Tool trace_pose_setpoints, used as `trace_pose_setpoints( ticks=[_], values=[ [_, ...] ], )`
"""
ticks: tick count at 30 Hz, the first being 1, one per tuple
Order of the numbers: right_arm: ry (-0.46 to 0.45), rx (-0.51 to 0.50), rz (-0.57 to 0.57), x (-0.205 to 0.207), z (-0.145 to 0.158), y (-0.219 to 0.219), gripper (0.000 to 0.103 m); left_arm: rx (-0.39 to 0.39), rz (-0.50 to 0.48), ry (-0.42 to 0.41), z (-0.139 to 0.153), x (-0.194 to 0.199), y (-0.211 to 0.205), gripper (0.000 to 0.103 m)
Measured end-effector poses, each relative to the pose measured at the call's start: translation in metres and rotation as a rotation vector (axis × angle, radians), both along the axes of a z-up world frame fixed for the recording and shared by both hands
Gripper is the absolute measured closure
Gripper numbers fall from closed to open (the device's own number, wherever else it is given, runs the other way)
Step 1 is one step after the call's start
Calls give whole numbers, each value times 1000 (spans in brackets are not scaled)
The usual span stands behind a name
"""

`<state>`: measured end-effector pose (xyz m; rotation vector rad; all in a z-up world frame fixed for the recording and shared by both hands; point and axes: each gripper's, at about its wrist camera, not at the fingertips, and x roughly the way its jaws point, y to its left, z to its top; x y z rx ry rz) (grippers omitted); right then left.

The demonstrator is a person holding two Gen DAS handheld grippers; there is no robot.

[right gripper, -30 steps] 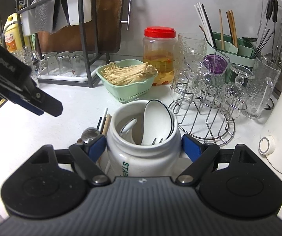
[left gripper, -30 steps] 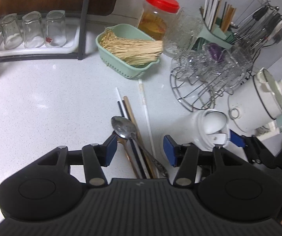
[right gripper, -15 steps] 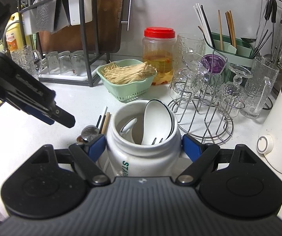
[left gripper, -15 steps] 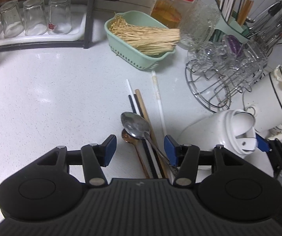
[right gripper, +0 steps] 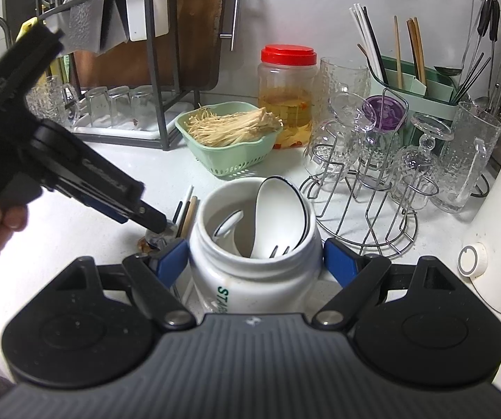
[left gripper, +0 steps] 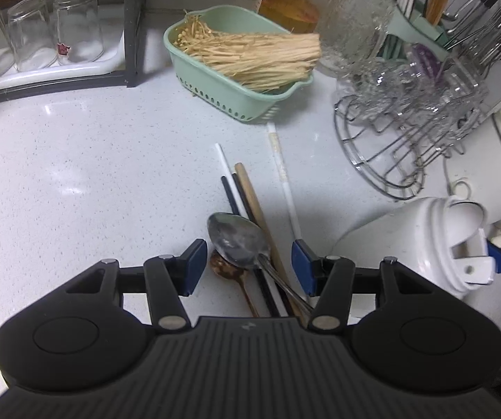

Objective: Organize utensils
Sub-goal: 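Move the left tool down to the metal spoon in the utensil pile, then grasp the metal spoon handle with the left tool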

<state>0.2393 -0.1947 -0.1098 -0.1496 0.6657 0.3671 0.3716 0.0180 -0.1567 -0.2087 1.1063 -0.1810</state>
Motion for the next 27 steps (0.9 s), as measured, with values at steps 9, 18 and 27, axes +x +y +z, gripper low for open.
trace_pose_setpoints(
  ticks=[9,18,27],
  values=[
    [0,3,-17,-1,0,1,17,27,26,45,-15,16,-5,40],
    [3,1,-16,0,0,1,16,101,-26,105,-21,29,-24,40],
    [-1,1,-14,-1,-1,0,16,205,-31,156,-22,38,-43,40]
  ],
)
